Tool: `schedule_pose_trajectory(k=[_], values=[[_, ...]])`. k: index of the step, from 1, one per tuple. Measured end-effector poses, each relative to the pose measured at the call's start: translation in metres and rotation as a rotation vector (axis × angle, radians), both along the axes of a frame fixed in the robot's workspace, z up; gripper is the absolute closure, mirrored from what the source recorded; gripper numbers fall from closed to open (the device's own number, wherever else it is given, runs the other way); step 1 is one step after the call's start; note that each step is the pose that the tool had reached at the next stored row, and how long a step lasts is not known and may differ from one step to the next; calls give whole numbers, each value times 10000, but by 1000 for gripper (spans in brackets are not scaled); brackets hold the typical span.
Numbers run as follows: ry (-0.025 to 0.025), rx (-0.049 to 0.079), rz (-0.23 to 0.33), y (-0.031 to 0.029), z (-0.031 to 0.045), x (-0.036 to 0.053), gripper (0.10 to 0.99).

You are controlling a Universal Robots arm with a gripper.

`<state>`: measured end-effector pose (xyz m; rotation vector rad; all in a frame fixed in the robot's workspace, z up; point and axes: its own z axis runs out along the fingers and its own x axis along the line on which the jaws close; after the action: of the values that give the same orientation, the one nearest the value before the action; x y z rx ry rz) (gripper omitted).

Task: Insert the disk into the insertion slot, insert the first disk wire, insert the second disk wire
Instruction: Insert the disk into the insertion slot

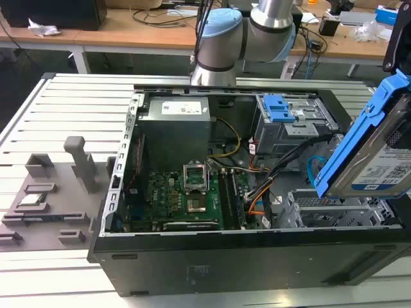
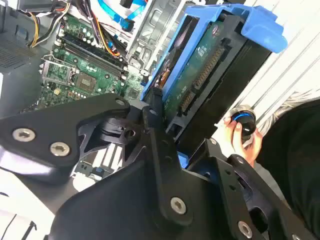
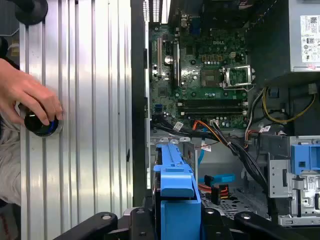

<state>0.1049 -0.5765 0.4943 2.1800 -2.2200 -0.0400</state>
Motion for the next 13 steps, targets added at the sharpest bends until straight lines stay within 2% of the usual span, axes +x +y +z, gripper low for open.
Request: schedule_pose_trajectory(k=[1,2,5,6,13], values=[[0,-1,0,0,-5,1,725],[33,3,0,25,-71,39,725],[42,5,0,44,-116,53,725],[51,7,0,61,-154,65,725],[55,8,2,155,-307,70,725]])
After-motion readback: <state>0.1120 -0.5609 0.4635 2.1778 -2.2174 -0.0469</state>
